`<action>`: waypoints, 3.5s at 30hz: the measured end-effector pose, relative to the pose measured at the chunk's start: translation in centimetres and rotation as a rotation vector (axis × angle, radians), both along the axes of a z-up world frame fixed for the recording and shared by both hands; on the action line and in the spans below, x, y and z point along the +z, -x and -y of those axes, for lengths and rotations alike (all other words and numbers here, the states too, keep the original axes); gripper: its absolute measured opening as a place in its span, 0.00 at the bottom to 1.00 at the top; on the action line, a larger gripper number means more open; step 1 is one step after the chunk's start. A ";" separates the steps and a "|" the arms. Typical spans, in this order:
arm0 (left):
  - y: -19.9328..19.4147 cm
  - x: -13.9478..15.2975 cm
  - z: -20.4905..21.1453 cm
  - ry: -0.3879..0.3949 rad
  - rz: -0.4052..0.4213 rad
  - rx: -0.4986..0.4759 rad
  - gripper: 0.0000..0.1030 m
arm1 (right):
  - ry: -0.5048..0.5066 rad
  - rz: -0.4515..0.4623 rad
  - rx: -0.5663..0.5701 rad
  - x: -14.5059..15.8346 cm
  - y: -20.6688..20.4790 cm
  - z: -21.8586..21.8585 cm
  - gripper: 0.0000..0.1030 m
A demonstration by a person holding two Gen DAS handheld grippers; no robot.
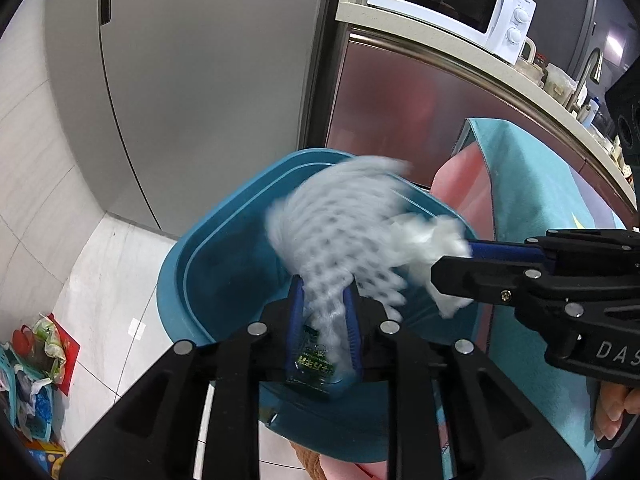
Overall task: Collect trash
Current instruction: 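Open both tools to drop the net and tissue into the bin, then move both tools back toward the remaining trash on the table, then close the left tool on the crumpled tissue while the right tool grips the paper cup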
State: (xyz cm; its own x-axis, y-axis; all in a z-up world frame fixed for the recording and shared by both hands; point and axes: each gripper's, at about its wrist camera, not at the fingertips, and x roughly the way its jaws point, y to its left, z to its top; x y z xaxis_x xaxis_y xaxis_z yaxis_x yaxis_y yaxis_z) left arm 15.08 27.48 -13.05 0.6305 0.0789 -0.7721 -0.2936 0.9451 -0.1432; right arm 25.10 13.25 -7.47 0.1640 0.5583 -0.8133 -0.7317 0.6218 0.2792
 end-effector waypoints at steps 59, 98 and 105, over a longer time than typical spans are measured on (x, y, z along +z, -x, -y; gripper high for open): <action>2.4 6.2 41.0 0.079 0.113 -0.871 0.60 | -0.182 0.238 -0.967 3.1 17.0 48.3 0.37; 0.4 5.6 46.4 0.093 0.069 -0.909 0.07 | -0.309 0.238 -0.978 2.6 15.5 50.3 0.05; 2.4 7.2 45.1 0.069 0.123 -0.905 0.07 | -0.284 0.291 -0.944 3.8 16.2 49.1 0.04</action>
